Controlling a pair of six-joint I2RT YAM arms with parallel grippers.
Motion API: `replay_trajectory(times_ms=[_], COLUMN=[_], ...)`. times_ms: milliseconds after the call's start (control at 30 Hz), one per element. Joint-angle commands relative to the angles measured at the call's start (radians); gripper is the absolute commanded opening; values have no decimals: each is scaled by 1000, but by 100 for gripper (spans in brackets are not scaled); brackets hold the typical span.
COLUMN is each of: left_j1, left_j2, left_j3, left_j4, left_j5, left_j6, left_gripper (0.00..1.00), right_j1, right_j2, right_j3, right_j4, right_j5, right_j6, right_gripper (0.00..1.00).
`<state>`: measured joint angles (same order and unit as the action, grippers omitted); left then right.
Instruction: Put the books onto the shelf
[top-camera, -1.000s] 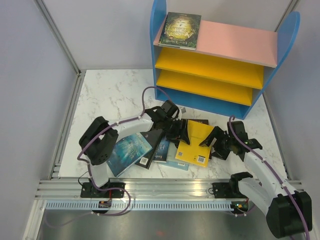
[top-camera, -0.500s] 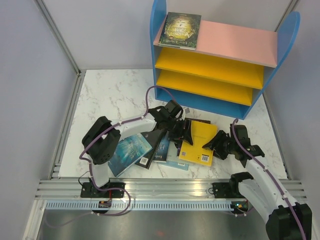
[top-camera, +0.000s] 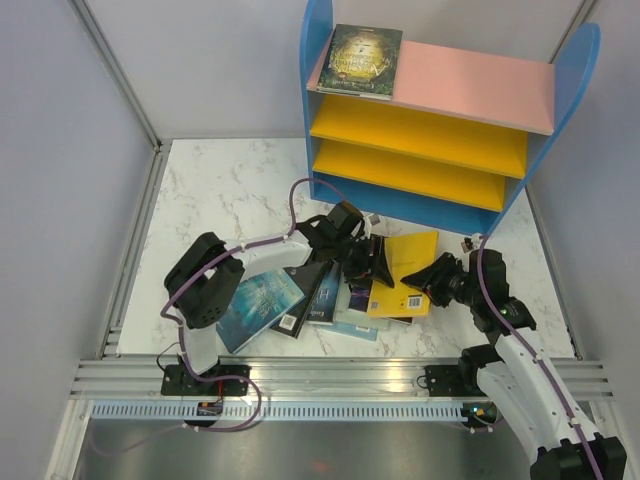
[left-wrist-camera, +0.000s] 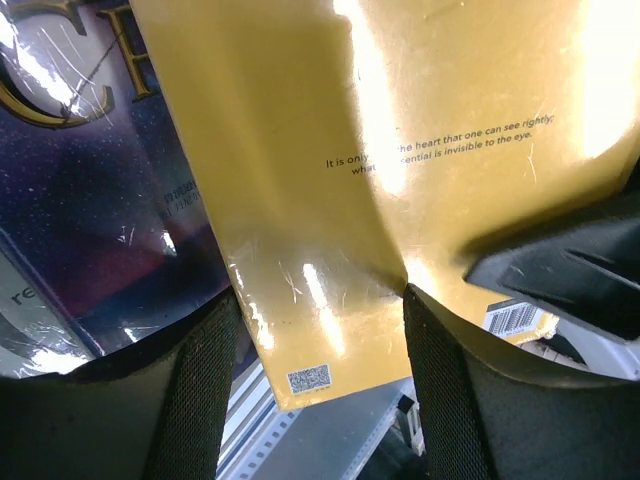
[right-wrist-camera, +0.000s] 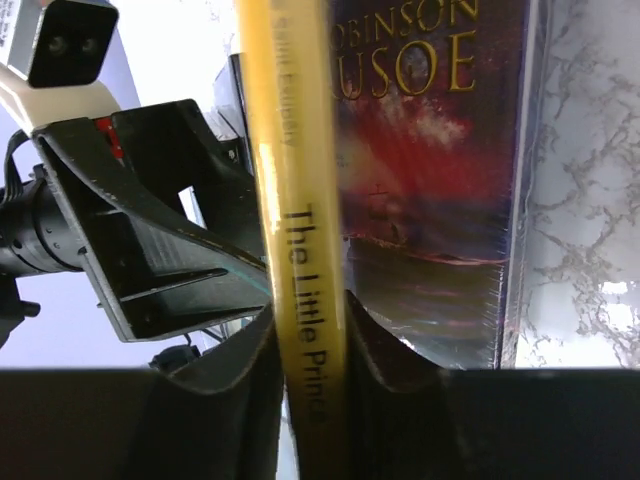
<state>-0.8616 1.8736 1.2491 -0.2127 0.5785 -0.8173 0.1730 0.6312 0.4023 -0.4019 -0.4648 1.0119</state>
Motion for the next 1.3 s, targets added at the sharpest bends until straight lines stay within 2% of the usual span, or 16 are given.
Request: replay_trajectory(times_ms=[0,33,67,100,267,433,533,667,733,867,933,1067,1133,1267], left_j1=[-33,-30,-22,-14,97,226,308,358,371,377,377,377,377,377], left_j2=[-45,-48,-56,-73,-203,-396,-453,-519,-548,-582,-593,-607,-614,-626], left_j3=[19,16,9,3,-65,-111,-108,-123,-135,-166,-172,-175,-174,-172], left_j4=[171,170,167,161,98,-5,-74,-137,-145,-148,-146,-146,-146,-146], left_j5=[147,147,144,142,109,87,66,55,55,50,47,46,46,34], left_j6=[-89,-88,-86,-83,-43,-3,47,87,86,76,72,63,60,56], left_gripper=[68,68,68,68,73,76,78,79,79,79,79,79,79,79], right_j1=[10,10,10,10,8,10,10,10,10,8,10,6,6,6], right_j2=[10,16,19,21,59,157,225,338,422,606,737,976,1117,1311], right_j3=[47,50,62,73,222,516,712,1005,1105,1422,1533,1861,1957,2099], right_j4=[104,103,92,83,-41,-118,-153,-161,-161,-158,-156,-152,-137,75], right_j5=[-43,-47,-48,-44,-6,-11,-18,-26,-22,-21,-20,6,8,-3], right_j6=[27,19,16,8,-96,-160,-176,-168,-164,-144,-141,-105,-69,100], right_gripper=[30,14,5,0,0,0,0,0,0,0,0,0,0,0])
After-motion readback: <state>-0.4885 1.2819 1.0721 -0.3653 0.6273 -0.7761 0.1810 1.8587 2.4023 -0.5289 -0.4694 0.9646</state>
